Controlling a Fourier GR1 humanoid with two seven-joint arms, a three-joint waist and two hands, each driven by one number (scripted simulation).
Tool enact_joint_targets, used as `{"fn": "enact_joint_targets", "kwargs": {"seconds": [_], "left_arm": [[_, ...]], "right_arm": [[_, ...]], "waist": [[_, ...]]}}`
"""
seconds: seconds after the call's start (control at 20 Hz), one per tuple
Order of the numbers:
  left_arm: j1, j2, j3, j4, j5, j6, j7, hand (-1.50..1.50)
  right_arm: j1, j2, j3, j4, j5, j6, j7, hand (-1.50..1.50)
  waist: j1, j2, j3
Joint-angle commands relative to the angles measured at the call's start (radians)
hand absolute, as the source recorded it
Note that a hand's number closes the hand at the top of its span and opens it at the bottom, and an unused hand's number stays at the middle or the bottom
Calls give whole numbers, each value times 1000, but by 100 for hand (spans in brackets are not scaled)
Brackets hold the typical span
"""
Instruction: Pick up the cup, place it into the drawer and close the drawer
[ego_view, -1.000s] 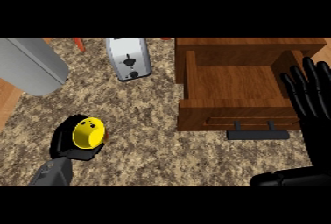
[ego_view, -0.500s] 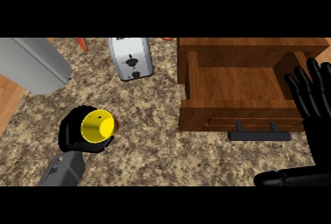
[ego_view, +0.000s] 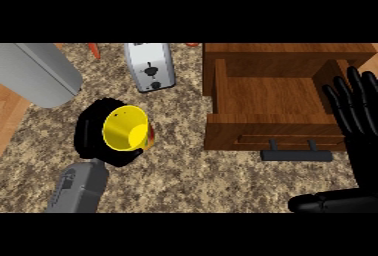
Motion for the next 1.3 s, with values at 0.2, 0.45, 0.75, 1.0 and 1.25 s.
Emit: {"fn": "enact_joint_targets", "kwargs": {"seconds": [0.2, 0.45, 0.75, 1.0, 1.25], "left_arm": [[-119, -11, -50, -222, 52, 154, 281, 150], [-251, -25, -118, -259, 10, 293, 369, 150], [-413, -25, -143, -163, -32, 391, 426, 150], [-590, -18, -102, -44, -38, 398, 481, 150], [-600, -26, -178, 43, -21, 448, 444, 150]], "right_arm": [[-18, -3, -6, 19, -1, 8, -15, -150], [10, 12, 5, 47, 19, 19, -65, -150], [8, -27, -48, 13, -41, 36, -8, -150], [30, 22, 6, 43, 9, 25, -76, -150], [-20, -14, -41, 85, -2, 36, -79, -150]], "waist": [[-7, 3, -1], [-10, 4, -1], [-17, 4, -1], [-16, 6, -1], [-15, 6, -1]]}}
